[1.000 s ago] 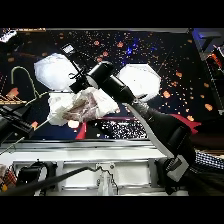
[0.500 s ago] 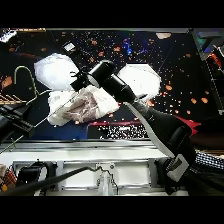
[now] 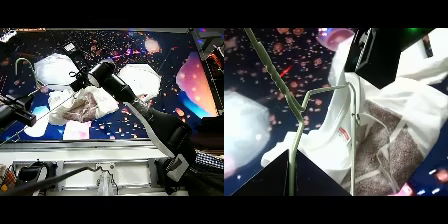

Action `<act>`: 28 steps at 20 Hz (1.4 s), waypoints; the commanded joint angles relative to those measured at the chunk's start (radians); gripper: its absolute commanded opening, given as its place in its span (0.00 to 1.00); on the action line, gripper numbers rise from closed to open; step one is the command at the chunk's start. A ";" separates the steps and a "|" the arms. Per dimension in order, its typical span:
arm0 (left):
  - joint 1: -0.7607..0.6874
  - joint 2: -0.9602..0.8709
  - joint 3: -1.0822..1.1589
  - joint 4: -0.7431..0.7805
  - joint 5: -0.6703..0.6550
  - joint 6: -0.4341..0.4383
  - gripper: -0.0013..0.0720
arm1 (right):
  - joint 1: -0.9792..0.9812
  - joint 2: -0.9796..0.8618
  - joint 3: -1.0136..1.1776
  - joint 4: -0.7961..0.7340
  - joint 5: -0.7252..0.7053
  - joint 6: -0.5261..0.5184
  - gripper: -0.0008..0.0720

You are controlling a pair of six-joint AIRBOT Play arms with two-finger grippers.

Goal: Fold the clothes and pants, and hang the long-sleeved shirts on hangers.

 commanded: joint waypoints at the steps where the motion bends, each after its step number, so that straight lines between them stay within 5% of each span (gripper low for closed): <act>1: 0.000 -0.044 0.000 -0.029 0.026 0.018 0.03 | 0.000 0.000 0.001 0.010 -0.001 0.000 0.04; 5: 0.000 -0.098 0.000 -0.016 0.137 0.019 0.03 | 0.000 0.000 0.001 0.021 0.000 0.000 0.04; 11: -0.036 -0.129 0.001 0.000 0.179 0.232 0.03 | 0.000 0.000 0.001 0.034 0.003 -0.004 0.04; 23: -0.074 -0.164 0.000 0.069 0.180 0.227 0.03 | 0.000 0.000 0.001 0.057 0.000 -0.005 0.04; 28: -0.081 -0.346 0.000 -0.201 0.261 0.175 0.03 | 0.007 0.023 0.001 0.092 0.004 -0.009 0.04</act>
